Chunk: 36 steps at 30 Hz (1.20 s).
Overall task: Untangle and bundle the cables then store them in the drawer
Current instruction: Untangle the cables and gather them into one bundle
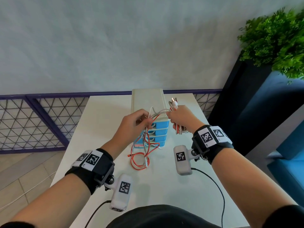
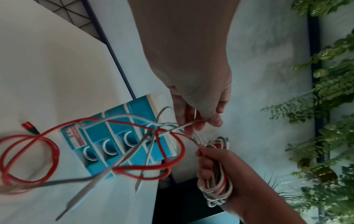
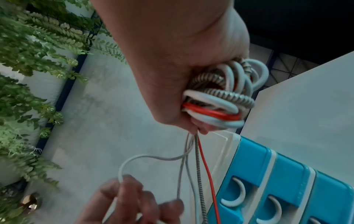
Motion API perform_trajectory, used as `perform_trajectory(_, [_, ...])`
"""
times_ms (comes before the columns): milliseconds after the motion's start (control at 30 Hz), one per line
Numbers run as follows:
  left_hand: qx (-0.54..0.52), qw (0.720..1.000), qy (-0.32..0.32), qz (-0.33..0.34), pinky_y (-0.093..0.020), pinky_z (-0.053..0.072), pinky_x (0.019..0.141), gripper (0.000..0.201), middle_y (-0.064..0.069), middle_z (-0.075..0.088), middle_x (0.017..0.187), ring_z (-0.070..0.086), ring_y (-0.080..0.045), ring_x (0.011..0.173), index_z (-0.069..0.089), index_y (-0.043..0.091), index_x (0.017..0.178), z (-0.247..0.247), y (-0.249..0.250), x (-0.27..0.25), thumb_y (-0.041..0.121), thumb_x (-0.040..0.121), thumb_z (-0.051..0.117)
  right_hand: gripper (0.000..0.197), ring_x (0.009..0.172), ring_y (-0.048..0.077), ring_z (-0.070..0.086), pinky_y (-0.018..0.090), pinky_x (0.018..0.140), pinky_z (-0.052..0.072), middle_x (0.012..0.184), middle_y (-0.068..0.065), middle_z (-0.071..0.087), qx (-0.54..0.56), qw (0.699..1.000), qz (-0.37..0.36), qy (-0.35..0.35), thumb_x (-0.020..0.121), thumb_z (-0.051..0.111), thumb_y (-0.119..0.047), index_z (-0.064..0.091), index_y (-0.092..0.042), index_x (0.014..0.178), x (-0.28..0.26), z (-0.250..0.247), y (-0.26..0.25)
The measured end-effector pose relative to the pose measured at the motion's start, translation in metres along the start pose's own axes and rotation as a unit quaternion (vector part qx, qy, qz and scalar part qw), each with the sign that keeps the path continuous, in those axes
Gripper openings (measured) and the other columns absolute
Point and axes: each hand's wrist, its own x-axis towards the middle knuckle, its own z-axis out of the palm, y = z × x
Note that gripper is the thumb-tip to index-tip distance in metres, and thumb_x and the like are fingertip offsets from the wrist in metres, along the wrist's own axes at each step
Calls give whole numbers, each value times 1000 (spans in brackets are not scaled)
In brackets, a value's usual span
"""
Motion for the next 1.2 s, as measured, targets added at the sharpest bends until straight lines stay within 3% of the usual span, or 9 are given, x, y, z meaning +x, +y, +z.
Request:
perform_trajectory(133, [-86, 996, 9, -37, -28, 58, 62, 14, -5, 64, 72, 73, -23, 75, 50, 10, 88, 1, 14, 1, 19, 99, 45, 24, 51, 15, 57, 26, 53, 49, 70, 4, 60, -46, 999, -12, 5, 93, 52, -28, 46, -13, 75, 2, 5, 2])
perform_trajectory(367, [-90, 995, 23, -35, -26, 46, 44, 15, 1, 59, 62, 54, -23, 38, 50, 9, 87, -10, 0, 2, 17, 98, 47, 27, 46, 11, 56, 24, 45, 45, 65, 2, 59, -74, 996, -27, 44, 95, 50, -35, 46, -15, 78, 3, -7, 2])
perform_trajectory(567, [-157, 983, 71, -65, -27, 54, 50, 18, -6, 62, 73, 69, -24, 58, 48, 3, 97, -10, 13, 4, 20, 99, 45, 24, 34, 8, 50, 18, 41, 41, 57, 2, 56, -12, 996, -72, -48, 94, 54, -29, 54, -9, 81, -6, 9, 1])
perform_trajectory(700, [-124, 988, 79, -50, -16, 31, 37, 24, -2, 49, 60, 38, -11, 35, 64, 11, 100, -14, 15, 8, 23, 100, 43, 23, 45, 15, 54, 24, 46, 45, 66, 6, 59, -12, 998, -53, -31, 93, 54, -31, 54, -9, 87, -2, 15, 4])
perform_trajectory(833, [-111, 981, 31, -159, -14, 22, 36, 30, -2, 45, 57, 28, -10, 33, 69, 9, 96, -24, 6, 10, 22, 100, 42, 22, 49, 18, 53, 26, 51, 45, 64, 6, 57, 17, 999, -44, -20, 92, 56, -29, 54, -9, 81, 3, 5, 9])
perform_trajectory(900, [-22, 969, -19, -247, -17, 30, 40, 32, -4, 57, 64, 43, -15, 37, 71, 10, 89, -31, 0, 10, 19, 97, 42, 21, 44, 17, 51, 27, 50, 45, 60, 4, 54, 87, 994, -34, -51, 91, 58, -22, 53, -9, 76, 3, 1, 11])
perform_trajectory(967, [109, 949, -48, -293, -22, 41, 53, 28, -5, 68, 83, 63, -20, 63, 71, 13, 89, -36, -10, 10, 17, 93, 44, 18, 40, 15, 50, 26, 48, 44, 57, 2, 52, 157, 982, -23, -104, 92, 59, -20, 56, -8, 79, -2, -3, 10])
perform_trajectory(1067, [243, 948, 4, -207, -25, 43, 86, 28, -8, 62, 122, 58, -23, 110, 63, 13, 115, -33, -23, 12, 11, 92, 47, 18, 42, 14, 51, 24, 45, 46, 59, 1, 55, 160, 972, -49, -166, 94, 59, -19, 59, -9, 79, -9, -5, 7])
perform_trajectory(1200, [103, 993, -7, -52, -26, 41, 95, 27, 2, 62, 117, 55, -11, 110, 57, 21, 119, -8, -2, 15, 29, 100, 38, 19, 44, 13, 52, 25, 46, 48, 62, 2, 57, 152, 953, -95, -246, 94, 60, -20, 60, -8, 79, -16, -1, -4])
